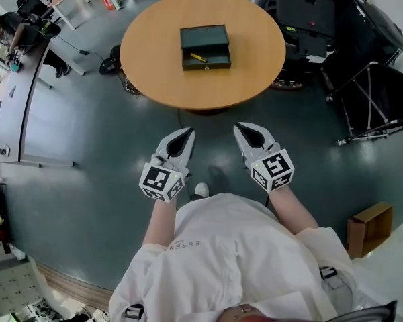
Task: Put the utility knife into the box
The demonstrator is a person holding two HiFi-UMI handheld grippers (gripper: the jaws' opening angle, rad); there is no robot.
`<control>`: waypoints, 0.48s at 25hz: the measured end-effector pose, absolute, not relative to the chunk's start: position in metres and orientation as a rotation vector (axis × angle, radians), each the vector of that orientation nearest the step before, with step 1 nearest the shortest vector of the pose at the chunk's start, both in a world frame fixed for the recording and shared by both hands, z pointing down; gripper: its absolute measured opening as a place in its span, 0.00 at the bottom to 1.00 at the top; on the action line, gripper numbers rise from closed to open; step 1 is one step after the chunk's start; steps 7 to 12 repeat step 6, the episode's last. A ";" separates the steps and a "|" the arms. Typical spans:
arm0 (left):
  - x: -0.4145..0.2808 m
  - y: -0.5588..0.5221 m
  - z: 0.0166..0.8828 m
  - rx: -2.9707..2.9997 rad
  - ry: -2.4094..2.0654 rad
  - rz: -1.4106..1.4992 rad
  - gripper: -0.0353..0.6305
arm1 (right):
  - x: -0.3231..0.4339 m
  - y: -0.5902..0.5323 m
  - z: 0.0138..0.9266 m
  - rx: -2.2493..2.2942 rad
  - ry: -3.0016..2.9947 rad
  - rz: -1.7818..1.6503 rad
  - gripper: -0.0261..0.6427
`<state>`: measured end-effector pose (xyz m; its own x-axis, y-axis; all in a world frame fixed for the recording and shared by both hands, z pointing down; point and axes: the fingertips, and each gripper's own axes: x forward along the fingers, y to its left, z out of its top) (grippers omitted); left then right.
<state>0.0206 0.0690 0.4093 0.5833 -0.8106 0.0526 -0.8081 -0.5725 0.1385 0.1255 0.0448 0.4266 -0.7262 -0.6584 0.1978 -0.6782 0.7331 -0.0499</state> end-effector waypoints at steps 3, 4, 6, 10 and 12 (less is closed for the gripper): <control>0.022 0.067 0.409 2.665 -1.366 -0.022 0.06 | 0.125 0.043 0.426 1.074 -2.767 0.171 0.03; 0.022 0.067 0.409 2.665 -1.365 -0.021 0.06 | 0.124 0.043 0.426 1.072 -2.766 0.172 0.03; 0.022 0.066 0.409 2.664 -1.364 -0.023 0.06 | 0.122 0.043 0.427 1.068 -2.764 0.173 0.03; 0.022 0.066 0.409 2.664 -1.364 -0.023 0.06 | 0.122 0.043 0.427 1.068 -2.764 0.173 0.03; 0.022 0.066 0.409 2.664 -1.364 -0.023 0.06 | 0.122 0.043 0.427 1.068 -2.764 0.173 0.03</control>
